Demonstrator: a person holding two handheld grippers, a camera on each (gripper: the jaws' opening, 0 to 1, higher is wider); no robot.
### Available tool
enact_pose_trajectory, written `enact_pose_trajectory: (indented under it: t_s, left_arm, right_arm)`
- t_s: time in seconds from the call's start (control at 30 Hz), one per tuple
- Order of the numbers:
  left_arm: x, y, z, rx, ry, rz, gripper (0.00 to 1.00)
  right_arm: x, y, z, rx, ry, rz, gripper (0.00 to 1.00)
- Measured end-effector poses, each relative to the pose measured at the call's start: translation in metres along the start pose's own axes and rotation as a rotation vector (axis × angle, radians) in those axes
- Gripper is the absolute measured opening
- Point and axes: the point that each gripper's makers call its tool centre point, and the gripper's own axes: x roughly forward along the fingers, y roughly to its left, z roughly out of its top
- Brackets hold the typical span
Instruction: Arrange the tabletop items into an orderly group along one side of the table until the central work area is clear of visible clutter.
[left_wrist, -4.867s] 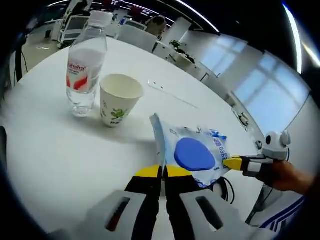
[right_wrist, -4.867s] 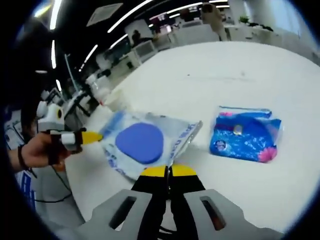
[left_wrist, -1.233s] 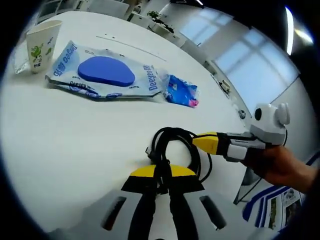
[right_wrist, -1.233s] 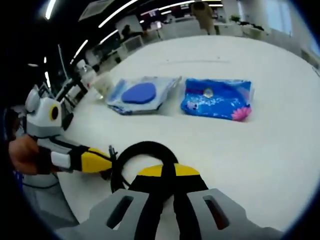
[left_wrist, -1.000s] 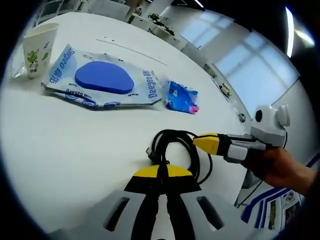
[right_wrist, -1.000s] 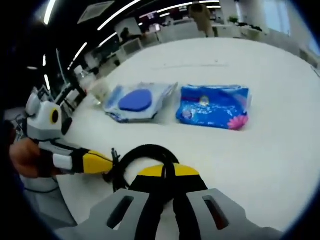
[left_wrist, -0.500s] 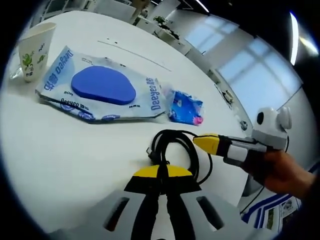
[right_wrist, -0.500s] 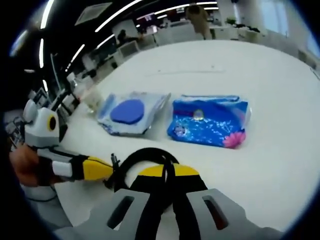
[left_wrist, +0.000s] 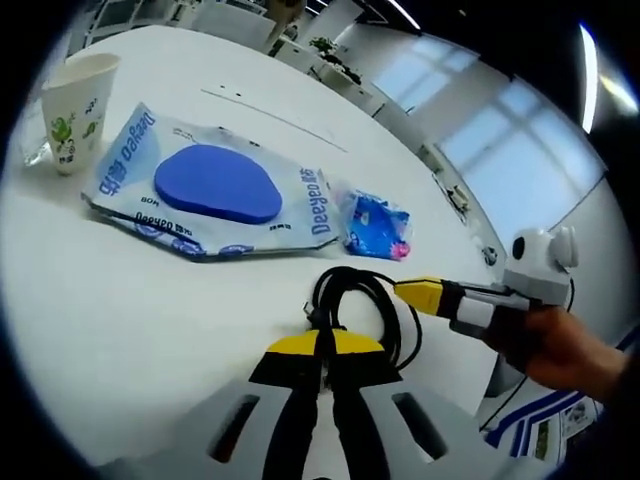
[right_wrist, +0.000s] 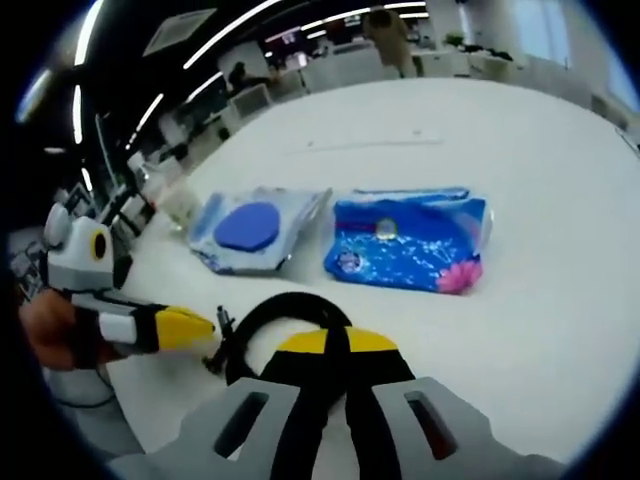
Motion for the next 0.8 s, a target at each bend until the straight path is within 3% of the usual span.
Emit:
enact_pose_trajectory:
  t_s: [0.43, 0.8]
  left_arm:
    - [-0.041, 0.016, 0.018, 0.042, -0.069, 0.022, 0.00]
    - [-0.102, 0.046, 0.020, 0.178, -0.116, 0.081, 0.03]
  right_arm:
    - [-0.017, -0.004, -0.003, -0.013, -0.016, -0.037, 0.04]
    - [-0.036, 0.011, -0.009, -0.083, -0.043, -0.032, 0.09]
